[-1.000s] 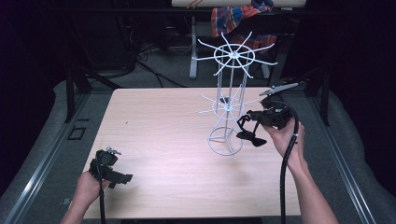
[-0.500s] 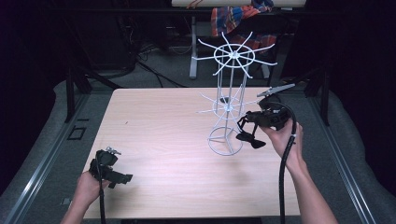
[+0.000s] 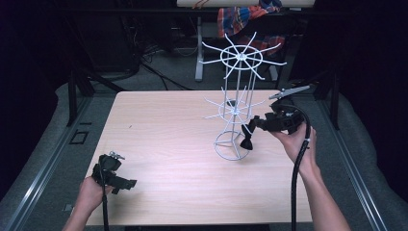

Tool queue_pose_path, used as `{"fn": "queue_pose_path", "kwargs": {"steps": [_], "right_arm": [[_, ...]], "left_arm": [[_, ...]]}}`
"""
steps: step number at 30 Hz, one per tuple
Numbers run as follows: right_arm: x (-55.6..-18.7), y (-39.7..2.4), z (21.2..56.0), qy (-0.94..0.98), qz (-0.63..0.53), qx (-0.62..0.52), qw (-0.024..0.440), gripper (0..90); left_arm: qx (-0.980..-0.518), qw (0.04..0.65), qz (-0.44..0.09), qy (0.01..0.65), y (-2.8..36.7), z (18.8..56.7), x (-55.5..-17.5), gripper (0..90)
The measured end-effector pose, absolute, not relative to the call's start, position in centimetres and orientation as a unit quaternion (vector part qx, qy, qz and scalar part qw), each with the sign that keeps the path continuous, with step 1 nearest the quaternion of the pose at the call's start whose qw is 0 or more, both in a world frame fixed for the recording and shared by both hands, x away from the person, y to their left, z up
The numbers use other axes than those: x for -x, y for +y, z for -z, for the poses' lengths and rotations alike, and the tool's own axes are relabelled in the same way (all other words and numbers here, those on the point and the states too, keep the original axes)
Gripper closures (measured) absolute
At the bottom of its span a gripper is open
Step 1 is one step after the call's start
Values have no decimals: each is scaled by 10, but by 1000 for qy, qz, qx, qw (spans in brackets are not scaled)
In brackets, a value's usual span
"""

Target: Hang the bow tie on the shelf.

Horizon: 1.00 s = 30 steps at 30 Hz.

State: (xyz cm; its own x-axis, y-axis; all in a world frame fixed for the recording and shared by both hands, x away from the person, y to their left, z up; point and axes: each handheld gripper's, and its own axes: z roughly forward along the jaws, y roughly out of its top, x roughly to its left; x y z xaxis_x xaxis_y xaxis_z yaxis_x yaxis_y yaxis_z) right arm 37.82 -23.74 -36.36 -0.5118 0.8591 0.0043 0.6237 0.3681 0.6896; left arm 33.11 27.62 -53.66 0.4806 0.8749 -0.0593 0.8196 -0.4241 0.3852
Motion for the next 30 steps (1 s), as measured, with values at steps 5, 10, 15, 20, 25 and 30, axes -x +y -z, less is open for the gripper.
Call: {"fn": "queue_pose_path", "kwargs": {"steps": [5,10,15,20,25,30], "right_arm": [[-374,-244,360,808,-328,-455,181,446],[-367,-252,357,811,-329,-450,179,376],[-359,-261,356,816,-326,-446,171,279],[-355,-267,360,823,-319,-443,157,198],[-353,-270,364,828,-311,-441,152,157],[-350,-275,368,830,-308,-441,145,126]], "left_arm": [[-840,185,-76,504,276,537,-331,0],[-840,185,-77,504,275,536,-332,0],[-842,184,-77,501,274,536,-332,0],[-841,186,-78,502,274,536,-332,0],[-841,187,-78,502,275,536,-332,0],[-841,187,-78,502,275,536,-331,0]]}}
